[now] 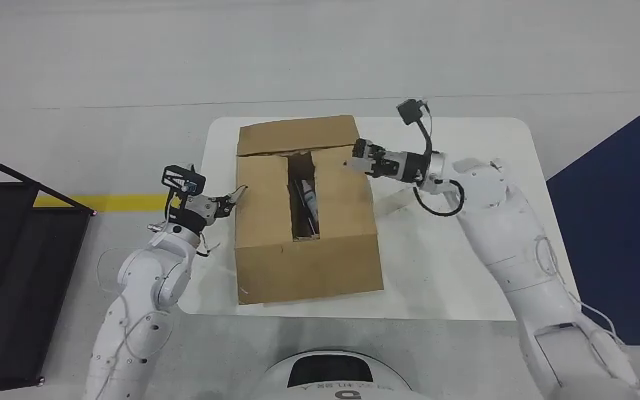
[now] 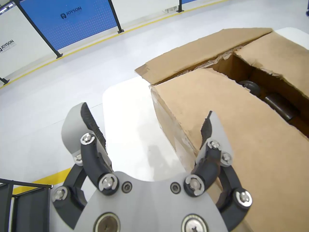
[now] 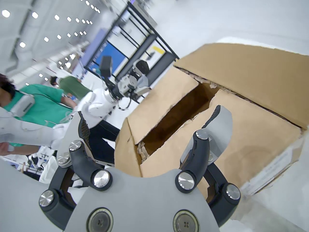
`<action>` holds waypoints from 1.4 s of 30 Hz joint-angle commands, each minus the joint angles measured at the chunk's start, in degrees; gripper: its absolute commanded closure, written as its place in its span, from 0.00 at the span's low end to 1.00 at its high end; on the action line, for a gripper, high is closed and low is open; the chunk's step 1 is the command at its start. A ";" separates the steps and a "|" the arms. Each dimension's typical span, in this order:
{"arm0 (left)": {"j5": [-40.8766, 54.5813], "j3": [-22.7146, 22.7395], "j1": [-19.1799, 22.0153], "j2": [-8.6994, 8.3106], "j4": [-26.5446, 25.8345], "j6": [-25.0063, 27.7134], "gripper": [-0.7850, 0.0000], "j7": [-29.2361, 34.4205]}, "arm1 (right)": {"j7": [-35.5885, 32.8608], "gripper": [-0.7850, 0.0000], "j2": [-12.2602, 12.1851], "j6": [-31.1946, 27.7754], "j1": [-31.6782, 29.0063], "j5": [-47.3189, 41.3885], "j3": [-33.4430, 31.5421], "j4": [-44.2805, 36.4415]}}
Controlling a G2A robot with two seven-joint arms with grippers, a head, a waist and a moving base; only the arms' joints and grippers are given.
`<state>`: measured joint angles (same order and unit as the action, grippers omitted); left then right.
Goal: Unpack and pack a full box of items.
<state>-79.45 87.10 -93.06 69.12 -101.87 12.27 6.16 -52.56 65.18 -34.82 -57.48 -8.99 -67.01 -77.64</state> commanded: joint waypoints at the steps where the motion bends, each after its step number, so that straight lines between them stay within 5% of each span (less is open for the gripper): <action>1: -0.03 0.02 -0.02 0.00 -0.02 -0.01 0.00 0.03 | -0.33 0.00 -0.03 -0.16 -0.09 -0.99 -0.24 0.07; 10: -0.03 0.02 -0.02 0.00 -0.02 -0.01 0.00 0.03 | 3.97 0.00 0.10 2.49 0.15 -2.46 -1.26 2.28; 16: -0.03 0.02 -0.02 0.00 -0.02 -0.01 0.00 0.03 | 18.11 0.00 2.41 12.83 9.21 -2.29 2.30 20.33; 22: -0.03 0.02 -0.02 0.00 -0.02 -0.01 0.00 0.03 | 21.91 0.00 6.24 21.48 18.02 5.16 12.22 29.43; 32: -0.03 0.02 -0.02 0.00 -0.02 -0.01 0.00 0.03 | 9.81 0.00 12.64 19.28 25.84 -11.62 17.10 43.14; 42: -0.03 0.02 -0.02 0.00 -0.02 -0.01 0.00 0.03 | 1.39 0.00 15.71 11.93 28.57 -22.44 15.71 50.98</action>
<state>-79.49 87.12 -93.08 69.12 -101.90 12.26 6.18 -50.55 80.70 -22.23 -29.01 -30.85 -51.19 -27.16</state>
